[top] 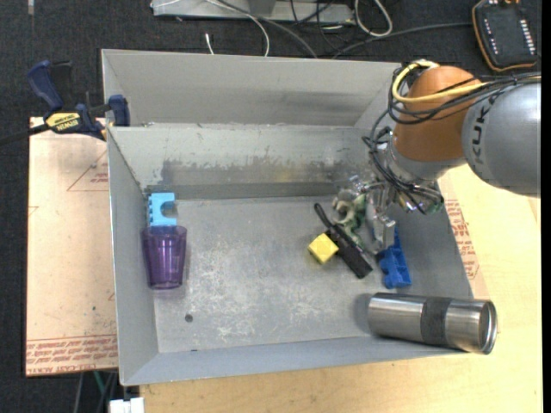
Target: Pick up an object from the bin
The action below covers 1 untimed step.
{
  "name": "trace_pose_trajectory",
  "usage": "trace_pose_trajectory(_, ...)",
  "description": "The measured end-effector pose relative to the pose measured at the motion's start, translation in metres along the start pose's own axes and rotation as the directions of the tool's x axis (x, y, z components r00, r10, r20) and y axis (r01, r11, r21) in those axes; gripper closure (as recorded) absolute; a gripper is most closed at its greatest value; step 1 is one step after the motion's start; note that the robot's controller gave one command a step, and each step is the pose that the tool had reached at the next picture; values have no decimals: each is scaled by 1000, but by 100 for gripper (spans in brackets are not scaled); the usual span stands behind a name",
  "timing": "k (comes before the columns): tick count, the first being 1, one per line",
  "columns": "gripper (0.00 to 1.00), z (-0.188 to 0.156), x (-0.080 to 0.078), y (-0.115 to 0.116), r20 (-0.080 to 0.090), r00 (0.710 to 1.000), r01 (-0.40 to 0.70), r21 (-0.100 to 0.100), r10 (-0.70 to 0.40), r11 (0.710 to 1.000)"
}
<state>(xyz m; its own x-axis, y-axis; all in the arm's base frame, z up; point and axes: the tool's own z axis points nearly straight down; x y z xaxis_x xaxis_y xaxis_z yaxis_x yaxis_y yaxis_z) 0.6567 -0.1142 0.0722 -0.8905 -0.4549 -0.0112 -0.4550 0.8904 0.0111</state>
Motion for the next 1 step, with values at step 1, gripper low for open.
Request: trace_pose_trajectory(1,0,0,-4,6,3,988,154,-3,-154,988)
